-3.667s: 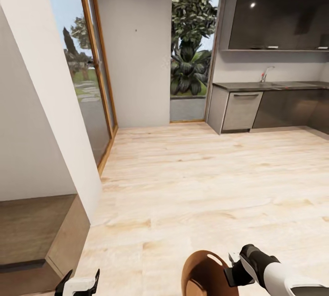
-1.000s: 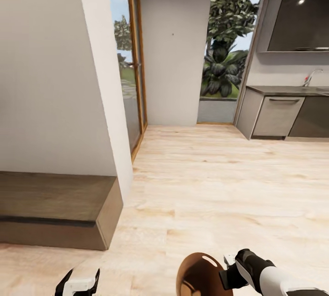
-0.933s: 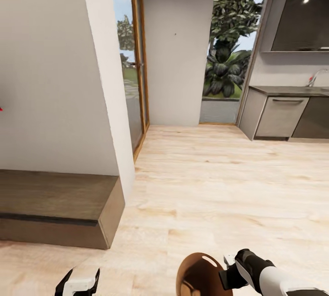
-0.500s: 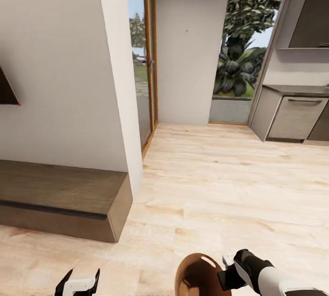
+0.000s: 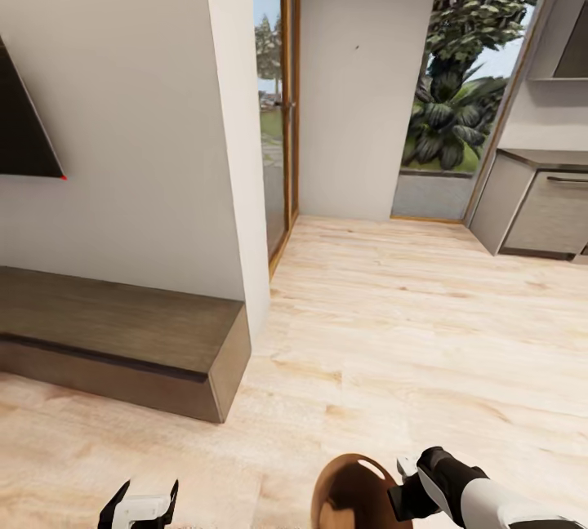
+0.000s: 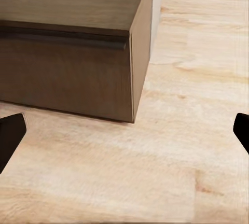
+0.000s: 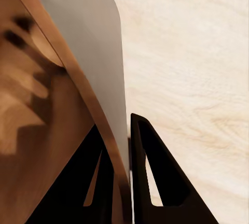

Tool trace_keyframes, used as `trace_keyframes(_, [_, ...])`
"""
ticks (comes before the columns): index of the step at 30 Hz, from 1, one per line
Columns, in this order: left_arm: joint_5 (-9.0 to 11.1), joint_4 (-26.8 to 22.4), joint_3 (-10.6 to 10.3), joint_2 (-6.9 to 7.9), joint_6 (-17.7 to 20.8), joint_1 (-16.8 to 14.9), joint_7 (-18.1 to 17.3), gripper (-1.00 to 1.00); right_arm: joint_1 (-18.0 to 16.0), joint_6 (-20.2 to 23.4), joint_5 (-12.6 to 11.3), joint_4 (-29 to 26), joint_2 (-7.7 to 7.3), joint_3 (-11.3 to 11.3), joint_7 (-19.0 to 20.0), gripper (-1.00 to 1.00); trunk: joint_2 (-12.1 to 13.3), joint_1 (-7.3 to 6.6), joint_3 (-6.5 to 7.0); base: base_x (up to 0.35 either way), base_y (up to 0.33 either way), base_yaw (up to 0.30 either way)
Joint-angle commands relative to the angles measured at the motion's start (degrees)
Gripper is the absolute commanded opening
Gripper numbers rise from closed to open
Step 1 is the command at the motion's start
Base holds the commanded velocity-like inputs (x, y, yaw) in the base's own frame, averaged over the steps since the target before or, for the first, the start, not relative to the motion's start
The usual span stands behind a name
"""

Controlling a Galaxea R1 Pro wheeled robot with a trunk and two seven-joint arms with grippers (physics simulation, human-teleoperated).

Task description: Put the three can of soda from the living room inside the tash can in the kitchen.

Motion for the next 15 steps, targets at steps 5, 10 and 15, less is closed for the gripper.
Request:
trace_keyframes(5, [0.0, 0.0, 0.0, 0.00, 0.0, 0.0, 0.0, 1.00, 0.0, 0.1, -0.8, 0.0, 0.01, -0.6, 0.3, -1.00, 0.0, 0.00, -0.35, 0.000, 0.000, 0.153])
trace_keyframes(10, [0.0, -0.1, 0.0, 0.00, 0.0, 0.0, 0.0, 1.00, 0.0, 0.0, -0.8, -0.5, -0.11, -0.8, 0.5, -1.00, 0.0, 0.00, -0.64, 0.000, 0.000, 0.134])
trace_keyframes(15, [0.0, -0.1, 0.0, 0.00, 0.0, 0.0, 0.0, 1.00, 0.1, 0.0, -0.7, -0.3, 0.41, -0.7, 0.4, -1.00, 0.0, 0.00, -0.70, 0.000, 0.000, 0.041])
